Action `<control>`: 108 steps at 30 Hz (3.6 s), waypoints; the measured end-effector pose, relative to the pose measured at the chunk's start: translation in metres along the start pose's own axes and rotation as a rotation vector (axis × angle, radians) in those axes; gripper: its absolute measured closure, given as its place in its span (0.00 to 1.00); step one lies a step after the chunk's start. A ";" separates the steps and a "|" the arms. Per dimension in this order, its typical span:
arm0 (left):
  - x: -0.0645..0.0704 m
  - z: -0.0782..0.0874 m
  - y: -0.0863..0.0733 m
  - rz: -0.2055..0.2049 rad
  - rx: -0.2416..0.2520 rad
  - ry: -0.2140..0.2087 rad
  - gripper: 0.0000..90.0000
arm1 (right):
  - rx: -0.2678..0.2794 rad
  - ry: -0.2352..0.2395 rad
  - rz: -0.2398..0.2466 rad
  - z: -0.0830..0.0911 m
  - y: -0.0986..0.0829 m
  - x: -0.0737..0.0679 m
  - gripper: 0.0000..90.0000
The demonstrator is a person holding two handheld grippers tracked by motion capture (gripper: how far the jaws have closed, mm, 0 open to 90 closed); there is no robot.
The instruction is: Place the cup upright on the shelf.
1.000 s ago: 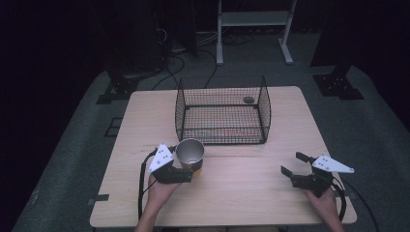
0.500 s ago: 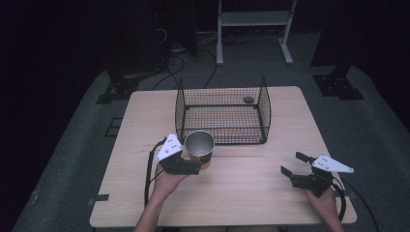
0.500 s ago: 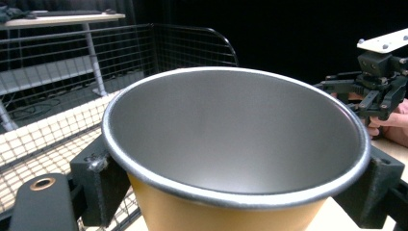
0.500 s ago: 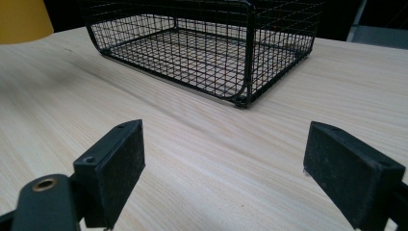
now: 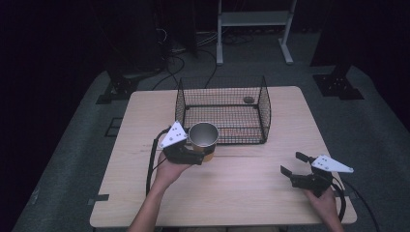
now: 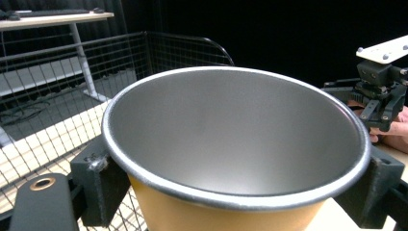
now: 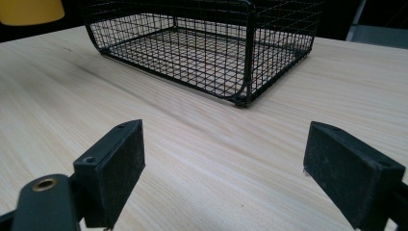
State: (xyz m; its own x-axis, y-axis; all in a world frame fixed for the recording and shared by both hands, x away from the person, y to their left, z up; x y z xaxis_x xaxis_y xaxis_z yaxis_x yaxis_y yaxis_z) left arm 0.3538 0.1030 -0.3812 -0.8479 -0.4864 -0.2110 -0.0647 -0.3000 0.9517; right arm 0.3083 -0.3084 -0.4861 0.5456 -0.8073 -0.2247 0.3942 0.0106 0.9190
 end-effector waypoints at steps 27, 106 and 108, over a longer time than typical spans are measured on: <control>-0.036 -0.034 0.043 -0.044 -0.033 -0.050 0.15 | 0.001 0.003 0.000 0.000 0.000 0.000 0.15; -0.116 -0.155 0.035 0.043 -0.187 -0.128 0.15 | 0.021 0.029 -0.010 0.002 0.000 0.001 0.15; -0.116 -0.158 0.034 0.044 -0.193 -0.131 0.15 | 0.021 0.029 -0.009 0.002 0.000 0.001 0.15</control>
State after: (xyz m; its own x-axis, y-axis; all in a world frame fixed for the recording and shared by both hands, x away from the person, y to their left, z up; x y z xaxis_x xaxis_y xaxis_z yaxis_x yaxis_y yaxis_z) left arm 0.5329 0.0198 -0.3595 -0.9095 -0.3957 -0.1276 0.0648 -0.4380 0.8966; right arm 0.3072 -0.3107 -0.4857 0.5636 -0.7897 -0.2423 0.3840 -0.0093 0.9233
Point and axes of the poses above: each handheld gripper's, and its own axes: z roughly backward along the jaws, y roughly out of its top, x roughly to its right, the point moved 2 cm from there along -z, roughly forward along the jaws, and after that the axes turned 11 degrees about -z, right-handed, at the moved point
